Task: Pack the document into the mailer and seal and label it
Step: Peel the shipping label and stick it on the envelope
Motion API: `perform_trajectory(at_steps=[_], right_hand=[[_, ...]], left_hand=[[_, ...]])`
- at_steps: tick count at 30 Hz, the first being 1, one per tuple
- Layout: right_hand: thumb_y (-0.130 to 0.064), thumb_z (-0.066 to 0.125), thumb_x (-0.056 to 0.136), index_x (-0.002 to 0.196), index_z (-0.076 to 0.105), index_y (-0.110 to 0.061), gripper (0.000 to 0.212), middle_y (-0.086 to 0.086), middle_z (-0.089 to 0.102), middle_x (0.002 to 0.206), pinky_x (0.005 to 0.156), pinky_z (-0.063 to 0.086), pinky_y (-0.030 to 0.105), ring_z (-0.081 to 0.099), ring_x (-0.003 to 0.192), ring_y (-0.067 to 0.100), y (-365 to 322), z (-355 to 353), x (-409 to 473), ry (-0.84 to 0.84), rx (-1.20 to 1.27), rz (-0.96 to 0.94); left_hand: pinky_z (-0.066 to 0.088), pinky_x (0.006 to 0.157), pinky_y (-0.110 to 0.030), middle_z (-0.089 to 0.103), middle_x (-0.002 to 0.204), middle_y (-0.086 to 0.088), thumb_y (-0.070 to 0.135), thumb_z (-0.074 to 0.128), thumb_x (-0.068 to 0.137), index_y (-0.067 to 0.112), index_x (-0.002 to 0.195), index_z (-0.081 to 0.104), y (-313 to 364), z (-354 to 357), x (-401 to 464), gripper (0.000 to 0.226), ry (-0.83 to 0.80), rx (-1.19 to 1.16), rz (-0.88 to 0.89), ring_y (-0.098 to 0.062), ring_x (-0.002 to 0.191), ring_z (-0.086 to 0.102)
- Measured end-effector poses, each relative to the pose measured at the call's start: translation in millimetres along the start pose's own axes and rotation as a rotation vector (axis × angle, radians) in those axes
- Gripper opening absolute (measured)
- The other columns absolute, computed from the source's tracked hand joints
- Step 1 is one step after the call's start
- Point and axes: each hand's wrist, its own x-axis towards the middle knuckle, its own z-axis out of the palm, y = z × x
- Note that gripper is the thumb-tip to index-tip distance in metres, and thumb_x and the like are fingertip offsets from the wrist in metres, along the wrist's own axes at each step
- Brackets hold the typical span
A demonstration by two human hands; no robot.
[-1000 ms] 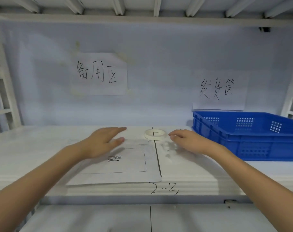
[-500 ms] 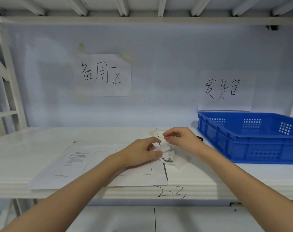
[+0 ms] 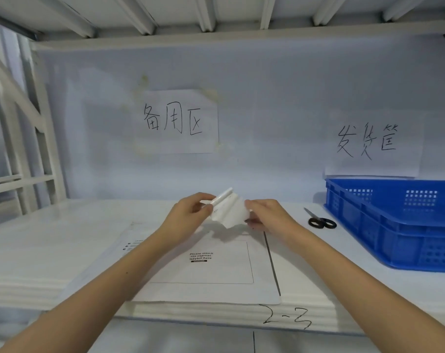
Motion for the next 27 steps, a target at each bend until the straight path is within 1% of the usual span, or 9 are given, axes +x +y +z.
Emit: perform_trajectory(at_steps=[3,5,8,11,15,19,23,25,27], right_hand=[[-0.012,0.06,0.091,0.101,0.071,0.006,0.023,0.012,0.072,0.083,0.089,0.057,0.041,0.069,0.083,0.023,-2,18,8,-0.107,0.184,0.054],[-0.007,0.061,0.09,0.1,0.074,-0.001,0.018,0.013,0.074,0.087,0.084,0.06,0.034,0.071,0.084,0.02,-1,28,12,-0.134,0.201,0.046],[-0.012,0.059,0.091,0.098,0.074,-0.006,0.017,0.015,0.076,0.093,0.083,0.06,0.036,0.075,0.088,0.024,-2,35,16,-0.128,0.29,0.086],[-0.018,0.058,0.093,0.103,0.068,-0.002,0.022,0.019,0.075,0.095,0.085,0.059,0.038,0.074,0.088,0.029,-5,31,18,-0.155,0.441,0.146],[-0.006,0.06,0.092,0.116,0.06,0.013,0.031,0.017,0.065,0.095,0.07,0.061,0.029,0.066,0.085,0.026,-4,29,16,-0.161,0.42,0.107],[-0.003,0.062,0.09,0.131,0.056,-0.004,0.041,0.015,0.063,0.097,0.073,0.062,0.03,0.064,0.086,0.022,0,29,17,-0.107,0.304,0.066],[-0.004,0.062,0.089,0.124,0.061,-0.014,0.037,0.013,0.065,0.089,0.071,0.062,0.034,0.067,0.071,0.024,1,27,16,-0.032,0.158,0.035],[-0.004,0.06,0.088,0.12,0.061,-0.015,0.033,0.014,0.065,0.086,0.067,0.062,0.035,0.066,0.062,0.024,0,26,15,-0.001,0.085,0.011],[-0.003,0.059,0.088,0.115,0.061,-0.014,0.03,0.013,0.064,0.082,0.066,0.061,0.037,0.064,0.059,0.024,0,26,15,0.028,0.036,-0.013]], left_hand=[[0.047,0.077,-0.029,0.075,0.095,0.001,0.019,0.06,0.092,0.036,0.097,0.067,-14,-3,-1,0.018,0.041,0.016,-0.005,-0.014,0.087,0.067],[0.046,0.079,-0.023,0.071,0.103,0.01,0.019,0.057,0.084,0.037,0.096,0.065,-21,-2,-3,0.023,0.025,0.083,0.0,-0.01,0.095,0.063],[0.036,0.081,-0.008,0.058,0.113,0.012,0.007,0.057,0.086,0.038,0.097,0.061,-30,-3,1,0.034,0.038,0.153,0.026,-0.007,0.101,0.054],[0.036,0.076,-0.003,0.054,0.11,0.004,0.001,0.057,0.085,0.028,0.105,0.066,-30,-5,5,0.035,0.062,0.215,0.048,-0.002,0.093,0.053],[0.036,0.071,-0.005,0.06,0.1,0.0,0.003,0.059,0.086,0.022,0.107,0.069,-28,-6,4,0.03,0.104,0.236,0.08,0.0,0.083,0.053],[0.037,0.07,-0.007,0.065,0.103,0.0,0.018,0.056,0.097,0.018,0.11,0.07,-32,-8,5,0.02,0.158,0.185,0.056,-0.002,0.082,0.055],[0.044,0.079,-0.025,0.071,0.102,0.002,0.018,0.052,0.099,0.02,0.105,0.072,-28,-10,4,0.021,0.169,-0.002,0.008,-0.015,0.087,0.059],[0.042,0.076,-0.029,0.071,0.095,-0.003,0.016,0.052,0.099,0.022,0.096,0.073,-23,-10,2,0.022,0.157,-0.089,-0.013,-0.017,0.079,0.056],[0.039,0.072,-0.03,0.068,0.088,-0.006,0.014,0.052,0.099,0.023,0.09,0.073,-20,-10,0,0.024,0.138,-0.171,-0.03,-0.011,0.072,0.05]])
